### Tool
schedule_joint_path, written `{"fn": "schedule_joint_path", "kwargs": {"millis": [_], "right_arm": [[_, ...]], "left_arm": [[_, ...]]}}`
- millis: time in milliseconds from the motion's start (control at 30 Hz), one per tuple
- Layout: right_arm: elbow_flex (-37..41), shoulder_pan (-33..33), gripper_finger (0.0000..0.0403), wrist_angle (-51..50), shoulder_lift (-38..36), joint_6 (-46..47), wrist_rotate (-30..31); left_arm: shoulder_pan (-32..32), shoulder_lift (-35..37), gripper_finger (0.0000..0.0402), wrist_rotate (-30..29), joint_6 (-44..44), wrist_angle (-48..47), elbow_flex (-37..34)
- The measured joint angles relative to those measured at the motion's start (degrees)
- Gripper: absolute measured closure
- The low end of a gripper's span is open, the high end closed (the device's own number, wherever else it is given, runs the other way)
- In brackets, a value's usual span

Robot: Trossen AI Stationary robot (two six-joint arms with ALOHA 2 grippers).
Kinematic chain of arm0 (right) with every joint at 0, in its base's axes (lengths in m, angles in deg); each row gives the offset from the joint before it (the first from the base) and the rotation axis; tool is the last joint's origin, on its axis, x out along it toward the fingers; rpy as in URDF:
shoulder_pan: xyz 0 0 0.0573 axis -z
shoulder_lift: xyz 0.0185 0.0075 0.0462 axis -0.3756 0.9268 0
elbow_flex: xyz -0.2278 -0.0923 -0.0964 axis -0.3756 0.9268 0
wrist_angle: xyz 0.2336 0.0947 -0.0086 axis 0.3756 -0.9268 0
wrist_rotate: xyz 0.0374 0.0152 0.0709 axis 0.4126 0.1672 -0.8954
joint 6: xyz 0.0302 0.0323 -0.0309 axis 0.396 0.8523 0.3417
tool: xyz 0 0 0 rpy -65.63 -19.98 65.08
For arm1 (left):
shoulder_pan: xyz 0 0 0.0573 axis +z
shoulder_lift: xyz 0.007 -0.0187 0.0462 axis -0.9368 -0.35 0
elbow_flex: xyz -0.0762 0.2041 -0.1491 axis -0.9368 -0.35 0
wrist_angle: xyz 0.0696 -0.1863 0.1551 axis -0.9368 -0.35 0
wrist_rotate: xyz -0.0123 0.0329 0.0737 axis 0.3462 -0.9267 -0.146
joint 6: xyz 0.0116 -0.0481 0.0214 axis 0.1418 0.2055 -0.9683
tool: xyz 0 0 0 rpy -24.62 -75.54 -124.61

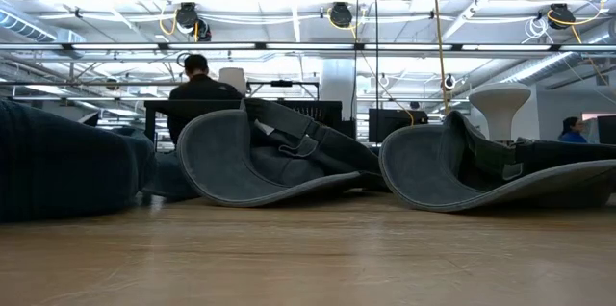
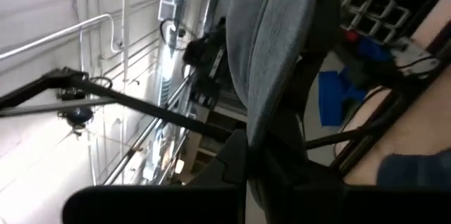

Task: Pick & Place hat
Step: Put the bottom dark gray cap on the right side of the shelf

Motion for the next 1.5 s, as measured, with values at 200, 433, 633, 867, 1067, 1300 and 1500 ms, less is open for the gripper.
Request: {"fn": "schedule_joint_path", "kwargs": {"millis": [200,433,633,867,1067,1300,1500], "right_arm": [[0.00,7.56,0.0398,0.14,3.61,1.55,-6.36],[0.00,13.81,0.0398,5.01,9.36,1.97,-10.21],[0.00,18.05,0.0398,10.15,15.33,2.12,-11.22],[0.00,18.23,0.0398,13.14,22.02,-0.60,-12.71],[0.00,16.59,0.0398,13.20,26.45,-1.72,-12.89],[0.00,15.72,0.0398,11.24,28.73,-2.32,-14.22],[0.00,15.89,0.0398,3.95,28.79,-4.77,-14.15]], "left_arm": [[0.02,0.00,0.0082,0.00,0.06,0.01,0.00],[0.02,0.00,0.0082,-0.02,0.02,-0.10,0.00],[0.02,0.00,0.0082,-0.02,0.06,-0.15,0.00],[0.02,0.00,0.0082,-0.30,-0.25,-0.12,0.00],[0.02,0.00,0.0082,-1.01,-0.48,-0.12,0.00],[0.02,0.00,0.0082,-1.03,-0.44,-0.15,0.00],[0.02,0.00,0.0082,-1.06,-0.46,-0.15,0.00]]}}
